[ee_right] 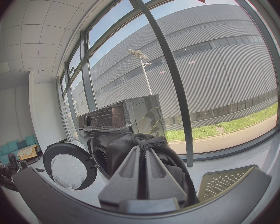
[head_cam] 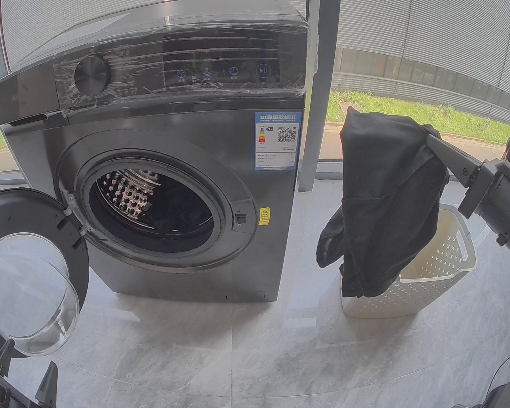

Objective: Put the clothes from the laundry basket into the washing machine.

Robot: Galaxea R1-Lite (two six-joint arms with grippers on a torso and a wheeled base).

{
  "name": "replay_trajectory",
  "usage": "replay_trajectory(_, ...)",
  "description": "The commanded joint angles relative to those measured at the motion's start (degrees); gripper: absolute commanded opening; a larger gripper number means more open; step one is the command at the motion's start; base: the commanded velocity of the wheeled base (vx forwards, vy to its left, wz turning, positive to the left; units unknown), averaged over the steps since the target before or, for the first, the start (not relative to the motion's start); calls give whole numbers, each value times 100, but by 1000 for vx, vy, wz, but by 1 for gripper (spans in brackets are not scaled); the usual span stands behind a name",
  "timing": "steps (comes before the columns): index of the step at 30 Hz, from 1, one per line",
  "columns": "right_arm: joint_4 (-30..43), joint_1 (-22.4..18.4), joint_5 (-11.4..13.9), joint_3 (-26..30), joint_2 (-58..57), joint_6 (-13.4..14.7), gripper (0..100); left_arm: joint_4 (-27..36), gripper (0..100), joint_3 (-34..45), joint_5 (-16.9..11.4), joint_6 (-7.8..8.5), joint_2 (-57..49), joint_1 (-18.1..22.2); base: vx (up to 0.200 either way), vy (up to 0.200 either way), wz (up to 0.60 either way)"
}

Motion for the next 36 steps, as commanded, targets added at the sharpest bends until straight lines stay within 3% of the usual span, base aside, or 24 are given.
replay_trajectory(1,-4,3,5,-1,12,-1,0,0,100,92,1,-8,-93,0,0,0,0)
replay_trajectory(19,14,3,14,25,12,-1,0,0,100,92,1,-8,-93,0,-200,0,0)
replay_trajectory(25,22,3,14,43,12,-1,0,0,100,92,1,1,-93,0,0,0,0)
replay_trajectory(36,31,3,14,43,12,-1,0,0,100,92,1,-8,-93,-9,0,200,0)
